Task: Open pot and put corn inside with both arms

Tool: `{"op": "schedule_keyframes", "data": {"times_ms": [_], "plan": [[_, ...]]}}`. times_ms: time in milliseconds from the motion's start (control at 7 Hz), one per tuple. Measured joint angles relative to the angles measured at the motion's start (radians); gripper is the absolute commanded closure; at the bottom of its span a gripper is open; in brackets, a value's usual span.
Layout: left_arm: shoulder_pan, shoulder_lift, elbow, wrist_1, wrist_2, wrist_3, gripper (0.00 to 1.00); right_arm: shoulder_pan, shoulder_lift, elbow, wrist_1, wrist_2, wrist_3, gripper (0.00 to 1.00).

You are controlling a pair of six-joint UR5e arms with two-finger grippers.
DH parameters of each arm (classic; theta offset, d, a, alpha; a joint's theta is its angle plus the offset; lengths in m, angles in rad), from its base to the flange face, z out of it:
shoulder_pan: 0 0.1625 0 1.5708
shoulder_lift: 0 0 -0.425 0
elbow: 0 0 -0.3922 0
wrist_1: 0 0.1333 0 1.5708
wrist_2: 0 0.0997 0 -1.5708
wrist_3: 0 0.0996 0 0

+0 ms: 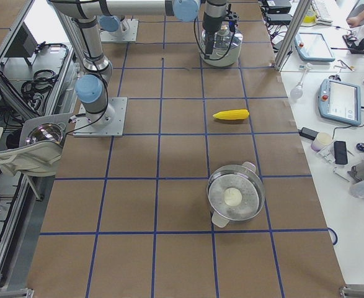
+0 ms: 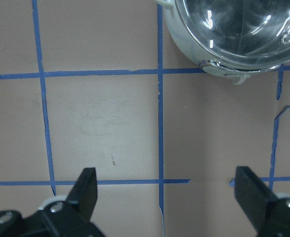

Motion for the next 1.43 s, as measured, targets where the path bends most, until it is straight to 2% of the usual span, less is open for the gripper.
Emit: {"op": "schedule_keyframes", "data": {"times_ms": [286, 571, 857, 1143, 1286, 1429], "plan": [[-0.004, -0.154, 0.130, 0.025, -0.047, -0.086, 0.00, -0.042, 0.065, 0.101, -0.201, -0.002, -0.037, 0.00], [-0.054, -0.341, 0.299, 0.034, -0.038, -0.137, 0.00, -0.064, 0.153, 0.223, -0.477, -0.010, -0.089, 0.00], [-0.128, -0.504, 0.417, 0.069, 0.001, -0.172, 0.00, -0.073, 0.243, 0.255, -0.609, -0.013, -0.131, 0.00], [-0.179, -0.598, 0.467, 0.085, 0.009, -0.229, 0.00, -0.075, 0.327, 0.257, -0.708, -0.015, -0.176, 0.00], [-0.192, -0.613, 0.471, 0.088, 0.009, -0.241, 0.04, -0.077, 0.357, 0.257, -0.737, -0.016, -0.217, 0.00], [-0.200, -0.617, 0.470, 0.088, 0.009, -0.240, 0.25, -0.079, 0.384, 0.253, -0.756, -0.017, -0.244, 0.00]]}}
